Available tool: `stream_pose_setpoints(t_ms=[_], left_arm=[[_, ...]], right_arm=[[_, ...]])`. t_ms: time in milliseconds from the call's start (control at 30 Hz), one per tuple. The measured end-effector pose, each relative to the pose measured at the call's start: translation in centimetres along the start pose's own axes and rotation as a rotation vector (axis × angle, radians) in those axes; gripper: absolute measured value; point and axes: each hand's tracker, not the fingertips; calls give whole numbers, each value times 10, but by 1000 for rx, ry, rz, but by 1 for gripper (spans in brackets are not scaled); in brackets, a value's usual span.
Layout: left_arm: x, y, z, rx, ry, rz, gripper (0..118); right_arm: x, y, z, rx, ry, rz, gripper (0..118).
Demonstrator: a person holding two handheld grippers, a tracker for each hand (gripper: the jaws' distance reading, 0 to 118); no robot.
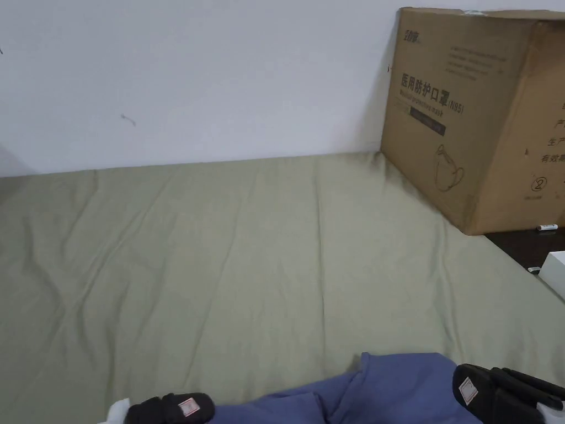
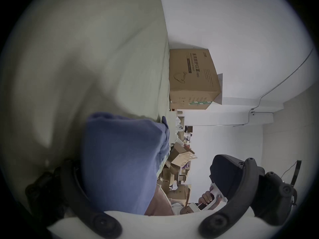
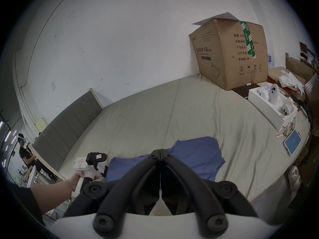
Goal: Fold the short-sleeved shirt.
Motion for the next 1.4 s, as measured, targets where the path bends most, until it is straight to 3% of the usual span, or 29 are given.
stream_pose_setpoints(t_ms=[33, 67, 100, 133, 167, 200, 233, 300, 400, 433, 533, 567, 733, 800, 900, 933, 967, 1000, 1033, 1133, 1233, 1400], left_arm=[[-3, 4, -3, -8, 15, -20, 111], [-5, 8, -3, -9, 45, -38, 88], [-7, 13, 0, -8, 83, -60, 20], [0, -3, -7, -3, 165, -87, 9], [-6, -4, -8, -4, 403, -137, 9], [-19, -8, -3, 2, 456, -176, 9], [-6, -12, -6, 38, 223, -112, 9], [26, -15, 0, 28, 365, -123, 9], [89, -19, 23, 23, 391, -374, 9], [110, -21, 33, 26, 498, -453, 9], [155, -23, 58, 10, 1081, -669, 9], [162, -25, 66, 28, 1186, -696, 9], [174, -33, 79, 210, 855, -268, 9], [172, -34, 56, 223, 785, -237, 10], [169, -38, -6, 134, 754, -263, 12], [168, -39, -30, 83, 758, -283, 21], [167, -42, -55, 48, 742, -298, 42], [164, -45, -74, 26, 714, -308, 91], [162, -48, -93, -4, 613, -272, 117], [163, -43, -119, -3, 375, -211, 110], [180, -43, -114, -10, 261, -304, 113], [214, -64, -87, -28, 516, -622, 115]], right_arm=[[-2, 0, -2, -6, 0, -2, 0], [-3, 1, -4, -10, -4, -7, 0], [-4, 1, -6, -14, -6, -11, 0], [-4, 0, -8, -20, -10, -20, 0], [-4, 0, -9, -24, -11, -29, 0], [-4, -1, -11, -28, -11, -40, 0], [-4, -1, -12, -33, -11, -50, 0], [-5, 1, -12, -49, -16, -60, 0], [-6, 10, -6, -26, 7, -41, 0], [-6, 13, -3, -6, 14, -44, 0], [-1, 15, -1, 25, 37, -75, 0], [3, 12, -2, 24, 53, -91, 0], [20, -4, -4, -34, 51, -160, 0], [26, -6, 0, -45, 49, -161, 0], [31, -1, 13, -22, -11, -94, 0], [34, 1, 19, -5, -24, -89, 0], [37, 3, 24, 7, -31, -94, 0], [40, 5, 29, 15, -36, -103, 0], [45, 7, 34, 24, -39, -120, 0], [56, 10, 44, 37, -54, -155, 0], [62, 9, 48, 45, -78, -148, 0], [69, 5, 40, 22, -74, -146, 0]])
